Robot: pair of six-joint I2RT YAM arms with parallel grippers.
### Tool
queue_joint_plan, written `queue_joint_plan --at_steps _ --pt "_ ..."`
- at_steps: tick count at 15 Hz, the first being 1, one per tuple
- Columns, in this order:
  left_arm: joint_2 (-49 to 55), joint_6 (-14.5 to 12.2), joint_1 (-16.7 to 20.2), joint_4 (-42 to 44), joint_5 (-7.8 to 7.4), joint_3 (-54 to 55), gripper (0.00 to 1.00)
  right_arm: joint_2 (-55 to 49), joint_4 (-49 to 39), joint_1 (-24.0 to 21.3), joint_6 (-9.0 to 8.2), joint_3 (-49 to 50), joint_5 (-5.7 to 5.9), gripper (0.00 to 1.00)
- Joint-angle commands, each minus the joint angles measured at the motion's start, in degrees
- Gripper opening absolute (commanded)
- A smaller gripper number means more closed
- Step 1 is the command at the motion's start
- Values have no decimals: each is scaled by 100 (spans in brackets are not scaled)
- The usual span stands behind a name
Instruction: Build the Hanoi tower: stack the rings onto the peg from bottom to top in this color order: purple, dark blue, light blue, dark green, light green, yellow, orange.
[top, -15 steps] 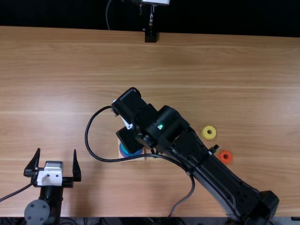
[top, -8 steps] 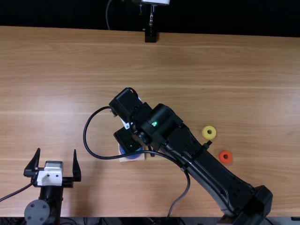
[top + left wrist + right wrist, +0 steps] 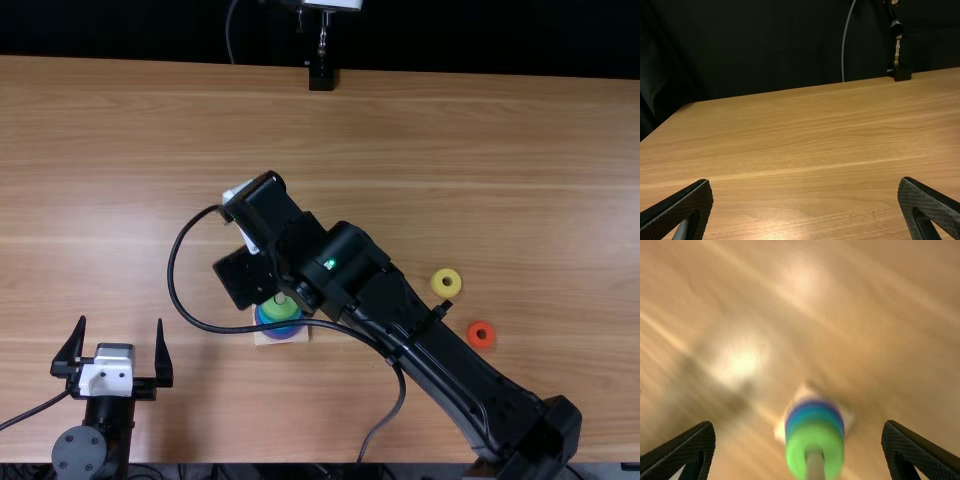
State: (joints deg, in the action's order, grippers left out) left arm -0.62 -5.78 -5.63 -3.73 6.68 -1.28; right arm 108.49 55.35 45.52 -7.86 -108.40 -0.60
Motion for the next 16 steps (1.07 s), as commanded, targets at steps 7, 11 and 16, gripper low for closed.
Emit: queue_joint_plan --at_steps 7,11,16 --pt "62 -23 -8 -28 7 128 100 -205 -2534 -1379 142 2112 -14 100" --pt "62 -23 -8 -28 7 128 100 -1005 -3378 -2363 849 3563 -45 100" --pt "62 -23 -8 -28 7 128 100 -1163 -3399 -3506 849 4231 -77 100"
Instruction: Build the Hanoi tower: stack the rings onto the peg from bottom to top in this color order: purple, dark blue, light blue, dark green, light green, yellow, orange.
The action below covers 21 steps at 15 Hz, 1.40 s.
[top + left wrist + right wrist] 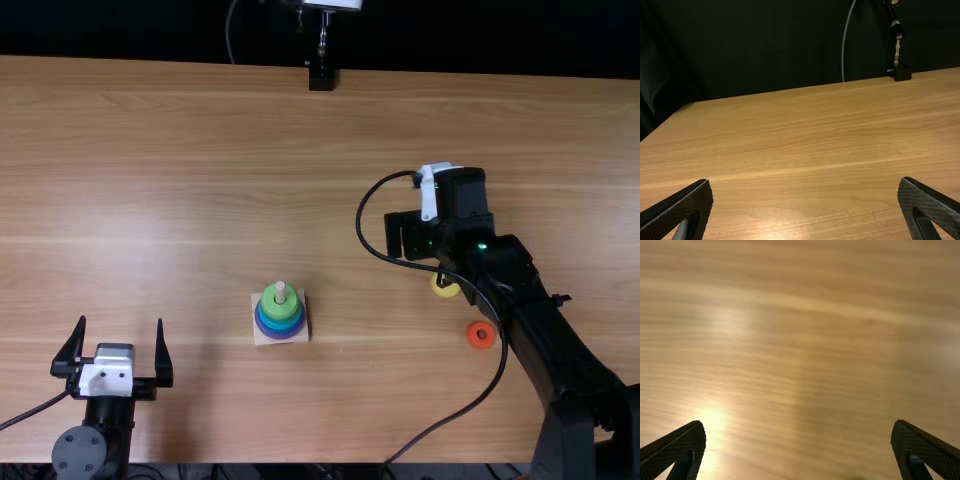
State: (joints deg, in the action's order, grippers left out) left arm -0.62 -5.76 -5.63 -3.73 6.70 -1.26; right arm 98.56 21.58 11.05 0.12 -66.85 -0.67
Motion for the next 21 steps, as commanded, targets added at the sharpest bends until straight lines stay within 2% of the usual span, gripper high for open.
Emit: queue_joint_plan --at_steps 1,4,5,7,8,10,21 --pt "62 -25 -8 -28 5 126 100 -162 -11 -235 51 102 -92 100" --pt "62 -25 -8 -28 5 126 100 -153 31 -604 72 304 -123 100" --pt "62 -25 -8 -28 5 126 100 -153 63 -613 209 392 -123 100" --pt "62 -25 -8 -28 16 126 100 -153 305 -621 589 533 -134 100" --pt "62 -25 -8 -28 5 126 100 -153 611 -613 631 515 -134 100" --pt "62 -25 -8 -28 16 126 100 -162 1086 -595 631 480 -144 100" --pt "62 -25 -8 -28 16 126 100 -136 1117 -613 558 462 -144 100"
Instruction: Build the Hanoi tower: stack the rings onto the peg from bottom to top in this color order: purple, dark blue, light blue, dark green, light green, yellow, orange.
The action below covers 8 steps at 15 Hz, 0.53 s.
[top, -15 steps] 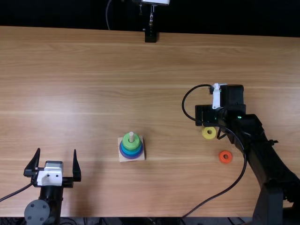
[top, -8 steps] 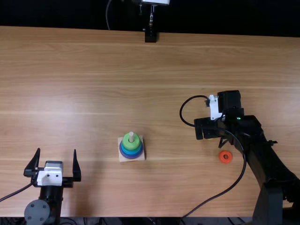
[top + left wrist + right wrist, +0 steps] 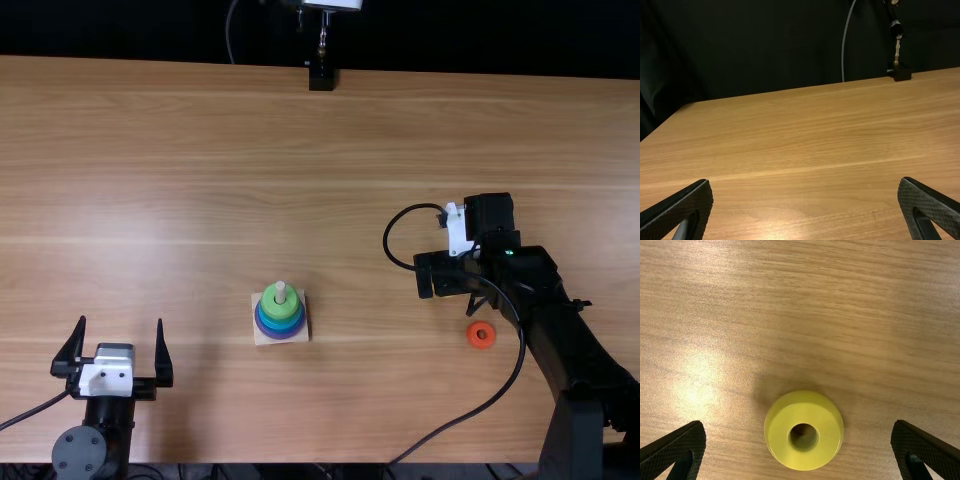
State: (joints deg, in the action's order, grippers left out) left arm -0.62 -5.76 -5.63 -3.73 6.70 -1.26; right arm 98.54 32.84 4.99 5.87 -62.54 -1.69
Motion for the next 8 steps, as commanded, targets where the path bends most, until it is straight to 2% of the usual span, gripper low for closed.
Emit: queue_joint_plan --at_steps 1,8 --pt "62 -25 -8 -28 16 126 100 -125 -8 -7 -17 32 -42 100" --pt "62 -25 -8 -28 16 126 100 69 -19 -7 -28 58 -42 100"
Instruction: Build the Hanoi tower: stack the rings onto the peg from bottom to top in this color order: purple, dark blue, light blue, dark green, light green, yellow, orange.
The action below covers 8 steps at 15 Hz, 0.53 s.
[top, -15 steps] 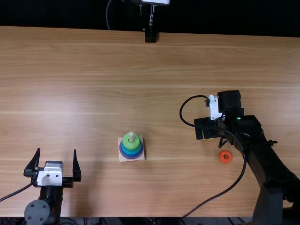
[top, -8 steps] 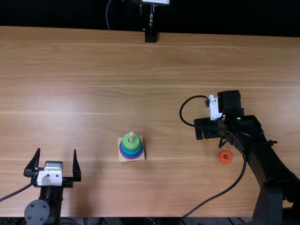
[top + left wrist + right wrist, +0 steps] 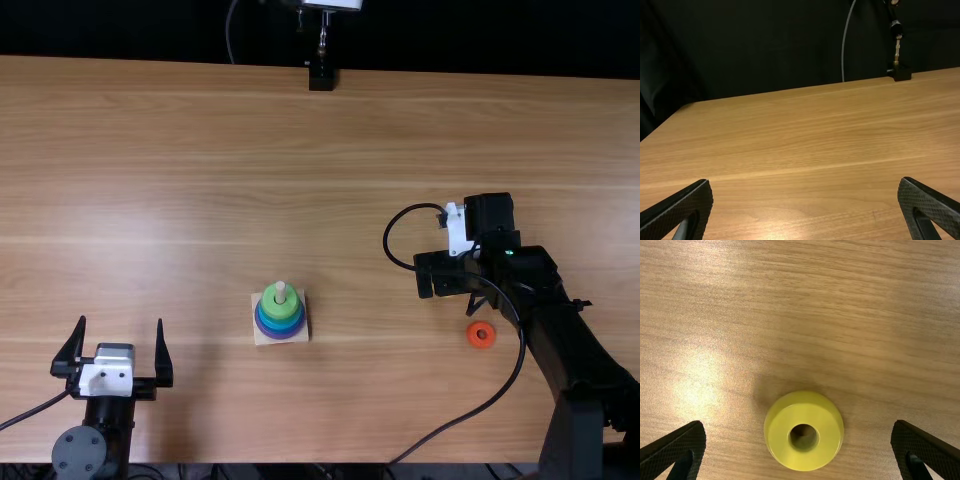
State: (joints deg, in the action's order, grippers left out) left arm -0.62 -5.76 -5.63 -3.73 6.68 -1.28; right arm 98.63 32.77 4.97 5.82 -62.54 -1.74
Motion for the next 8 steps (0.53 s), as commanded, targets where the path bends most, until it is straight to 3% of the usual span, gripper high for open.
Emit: queue_joint_plan --at_steps 1,8 --pt "62 -25 -8 -28 18 128 100 121 -12 -5 -24 58 -37 100" --pt "62 -25 -8 -28 18 128 100 438 9 -5 -13 93 -37 100"
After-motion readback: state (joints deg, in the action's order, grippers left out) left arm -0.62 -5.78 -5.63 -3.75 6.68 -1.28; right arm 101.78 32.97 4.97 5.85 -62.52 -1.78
